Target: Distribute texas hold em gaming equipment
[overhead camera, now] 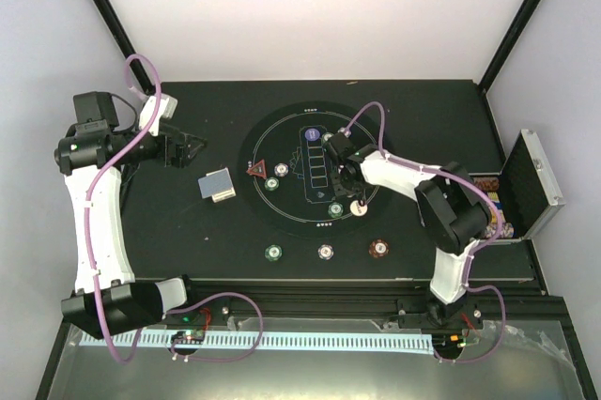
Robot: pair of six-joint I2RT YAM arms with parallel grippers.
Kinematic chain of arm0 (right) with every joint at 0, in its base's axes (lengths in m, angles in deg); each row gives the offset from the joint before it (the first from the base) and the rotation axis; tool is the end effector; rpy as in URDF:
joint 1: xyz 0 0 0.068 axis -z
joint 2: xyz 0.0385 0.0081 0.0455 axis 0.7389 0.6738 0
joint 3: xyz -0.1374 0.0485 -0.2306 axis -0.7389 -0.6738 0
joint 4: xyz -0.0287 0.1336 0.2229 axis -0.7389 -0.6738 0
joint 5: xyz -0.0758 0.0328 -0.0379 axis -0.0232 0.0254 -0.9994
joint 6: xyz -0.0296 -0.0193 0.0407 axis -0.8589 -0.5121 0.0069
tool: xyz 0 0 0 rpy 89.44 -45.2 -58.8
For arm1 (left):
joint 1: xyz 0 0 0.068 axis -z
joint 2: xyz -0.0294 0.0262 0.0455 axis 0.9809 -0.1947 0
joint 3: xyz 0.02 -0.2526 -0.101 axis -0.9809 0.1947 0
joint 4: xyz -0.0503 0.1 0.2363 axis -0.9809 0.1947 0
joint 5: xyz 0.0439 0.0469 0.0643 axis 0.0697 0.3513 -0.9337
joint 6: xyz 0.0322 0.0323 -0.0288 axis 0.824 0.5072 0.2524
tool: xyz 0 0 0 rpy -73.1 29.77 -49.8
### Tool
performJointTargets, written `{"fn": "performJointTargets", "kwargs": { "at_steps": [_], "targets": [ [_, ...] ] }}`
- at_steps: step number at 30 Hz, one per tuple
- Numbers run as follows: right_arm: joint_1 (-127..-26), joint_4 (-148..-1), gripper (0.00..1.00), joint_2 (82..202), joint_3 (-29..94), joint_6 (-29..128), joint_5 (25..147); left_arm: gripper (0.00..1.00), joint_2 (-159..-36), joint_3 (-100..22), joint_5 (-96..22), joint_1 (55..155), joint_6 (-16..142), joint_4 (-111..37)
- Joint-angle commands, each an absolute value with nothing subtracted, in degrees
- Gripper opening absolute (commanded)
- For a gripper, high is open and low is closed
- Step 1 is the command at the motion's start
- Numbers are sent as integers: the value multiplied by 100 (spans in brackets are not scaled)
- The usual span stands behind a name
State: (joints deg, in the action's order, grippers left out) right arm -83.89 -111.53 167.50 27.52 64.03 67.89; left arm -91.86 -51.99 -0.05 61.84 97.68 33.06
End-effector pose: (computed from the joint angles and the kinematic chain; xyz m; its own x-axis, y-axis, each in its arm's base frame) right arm 0.2943 0.2076 0.1672 -0.9157 -0.2313 -0.3285 -0.2239 0.9727 -0.0610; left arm 0.2057 0.0362 0.4073 -0.6074 0.1070 -0.7871 0.4934 0.8273 -0.2684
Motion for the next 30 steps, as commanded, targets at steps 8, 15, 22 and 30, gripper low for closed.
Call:
{"fn": "performJointTargets", "kwargs": {
  "at_steps": [8, 15, 22, 30],
  "targets": [
    [-8357, -10808, 19, 17060, 2701, 6334, 6956, 99, -9193, -5419, 87, 6137, 9781, 3481],
    [-8357, -11003, 52, 16855, 2778, 6319, 6789, 99, -9224, -5393, 97, 6134, 9792, 3501],
    [-8359, -11549, 63, 16024, 3000, 6249, 6464, 99, -9198, -5393, 105, 6134, 9817, 3524],
    [-8575, -12108, 79, 14201, 1677, 7305, 6454, 99, -9188, -5410, 152, 6137, 9816, 3508]
  ]
}}
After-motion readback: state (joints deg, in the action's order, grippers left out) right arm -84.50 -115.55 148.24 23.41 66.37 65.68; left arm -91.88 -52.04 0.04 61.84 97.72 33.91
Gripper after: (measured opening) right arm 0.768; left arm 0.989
